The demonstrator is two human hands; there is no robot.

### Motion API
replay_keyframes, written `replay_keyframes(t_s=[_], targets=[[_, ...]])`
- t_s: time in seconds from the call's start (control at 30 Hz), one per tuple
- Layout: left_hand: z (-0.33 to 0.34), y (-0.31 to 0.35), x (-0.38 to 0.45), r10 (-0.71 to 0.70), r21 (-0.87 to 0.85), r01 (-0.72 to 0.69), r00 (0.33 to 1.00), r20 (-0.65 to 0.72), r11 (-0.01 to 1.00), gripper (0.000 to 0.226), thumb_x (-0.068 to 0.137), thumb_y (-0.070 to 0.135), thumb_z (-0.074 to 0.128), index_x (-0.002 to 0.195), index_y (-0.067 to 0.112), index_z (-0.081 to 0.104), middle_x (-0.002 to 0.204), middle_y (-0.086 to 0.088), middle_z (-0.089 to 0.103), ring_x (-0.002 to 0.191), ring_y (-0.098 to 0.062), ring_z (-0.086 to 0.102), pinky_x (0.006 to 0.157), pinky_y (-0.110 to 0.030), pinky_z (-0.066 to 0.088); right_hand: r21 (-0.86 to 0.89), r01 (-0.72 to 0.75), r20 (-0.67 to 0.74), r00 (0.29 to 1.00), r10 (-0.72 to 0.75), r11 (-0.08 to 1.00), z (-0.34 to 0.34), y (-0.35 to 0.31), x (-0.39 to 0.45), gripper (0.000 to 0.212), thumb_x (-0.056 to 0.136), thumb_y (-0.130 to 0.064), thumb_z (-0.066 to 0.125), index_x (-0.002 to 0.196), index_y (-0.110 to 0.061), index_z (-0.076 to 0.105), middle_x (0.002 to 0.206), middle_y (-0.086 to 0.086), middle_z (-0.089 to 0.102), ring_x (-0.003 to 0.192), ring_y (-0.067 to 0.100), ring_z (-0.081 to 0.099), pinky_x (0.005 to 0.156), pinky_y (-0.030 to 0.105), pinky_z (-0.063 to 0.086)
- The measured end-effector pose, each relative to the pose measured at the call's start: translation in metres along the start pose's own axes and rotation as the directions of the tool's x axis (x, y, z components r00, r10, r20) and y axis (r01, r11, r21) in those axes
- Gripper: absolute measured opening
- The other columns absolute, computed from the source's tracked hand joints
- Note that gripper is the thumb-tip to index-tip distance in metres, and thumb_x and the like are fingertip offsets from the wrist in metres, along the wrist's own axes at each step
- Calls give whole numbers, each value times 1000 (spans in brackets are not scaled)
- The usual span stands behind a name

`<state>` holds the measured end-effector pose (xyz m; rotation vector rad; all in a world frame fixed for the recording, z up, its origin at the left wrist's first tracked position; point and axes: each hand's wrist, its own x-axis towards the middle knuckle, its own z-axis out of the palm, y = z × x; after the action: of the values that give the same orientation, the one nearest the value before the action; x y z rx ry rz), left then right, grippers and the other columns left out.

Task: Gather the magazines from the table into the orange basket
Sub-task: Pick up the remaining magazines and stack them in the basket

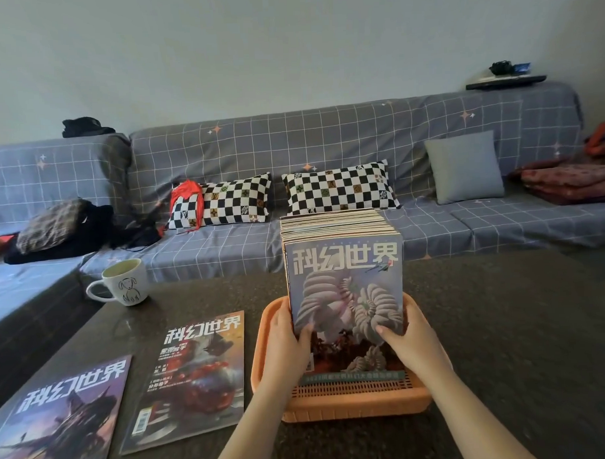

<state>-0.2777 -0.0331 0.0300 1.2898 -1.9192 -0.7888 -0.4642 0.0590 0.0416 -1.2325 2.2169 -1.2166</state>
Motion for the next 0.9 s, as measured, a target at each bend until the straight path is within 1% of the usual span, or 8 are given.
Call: replay_keyframes(t_s=[0.1, 0.33, 0.43, 0.5, 0.57, 0.7, 0.8, 0.9], targets=[[1, 3, -1, -29, -22, 31, 994, 107, 999, 66, 100, 26, 48, 154, 14, 12, 138, -2, 54, 89, -1, 59, 56, -3, 43, -43, 24, 79, 997, -20, 999, 1, 1, 3, 63, 89, -39, 59, 144, -26, 31, 139, -4, 50, 121, 15, 53, 88, 25, 42], [-3, 0, 2, -40, -144, 66, 983, 179, 987, 67, 99, 34, 48, 155, 20, 13, 145, 4, 48, 103, 0, 56, 82, -11, 45, 3, 18, 99, 995, -18, 1000, 1, 3, 6, 58, 90, -38, 57, 142, -27, 35, 135, -5, 53, 120, 15, 53, 90, 25, 41], [-4, 0, 0, -72, -193, 102, 985, 158, 976, 67, 99, 36, 49, 155, 21, 15, 140, 6, 51, 93, 4, 56, 71, -7, 45, 78, -13, 91, 996, 5, 997, 0, 3, 4, 63, 88, -39, 60, 143, -27, 32, 139, -3, 50, 124, 17, 50, 98, 32, 42], [-9, 2, -4, -64, -194, 86, 991, 114, 977, 64, 98, 38, 48, 153, 21, 21, 145, 5, 47, 105, 1, 58, 74, -6, 46, 159, -36, 19, 999, 34, 987, -3, 1, -2, 69, 86, -36, 63, 145, -23, 30, 142, 1, 47, 126, 20, 49, 99, 36, 44], [-16, 6, -12, -34, -221, 46, 998, 58, 974, 60, 99, 34, 49, 151, 19, 25, 148, 9, 40, 128, -6, 45, 95, -18, 40, 269, -7, -110, 993, 38, 963, -6, -5, -13, 62, 86, -25, 65, 141, -17, 36, 138, 4, 50, 120, 16, 51, 93, 29, 44], [-36, 5, -30, -59, -318, 45, 998, -37, 947, 54, 100, 23, 49, 149, 18, 28, 150, 1, 39, 137, -16, 40, 110, -36, 39, 322, 123, -311, 950, -18, 939, -3, -19, -39, 41, 85, -20, 67, 123, -16, 52, 118, -1, 55, 108, 13, 54, 84, 19, 44], [-56, -2, -40, -66, -312, 28, 992, -111, 950, 45, 99, 21, 50, 143, 16, 41, 142, -1, 49, 123, -11, 50, 102, -35, 45, 374, 158, -204, 975, -85, 914, 8, -37, -56, 24, 85, -22, 67, 106, -23, 57, 101, -11, 60, 95, 2, 57, 70, 10, 42], [-76, -14, -46, -99, -293, 50, 983, -155, 955, 34, 99, 18, 50, 133, 16, 51, 132, -2, 57, 113, -14, 57, 93, -30, 48, 391, 189, -73, 982, -175, 901, 29, -58, -69, 19, 85, -24, 66, 103, -26, 59, 98, -12, 62, 90, -1, 59, 72, 9, 48]])
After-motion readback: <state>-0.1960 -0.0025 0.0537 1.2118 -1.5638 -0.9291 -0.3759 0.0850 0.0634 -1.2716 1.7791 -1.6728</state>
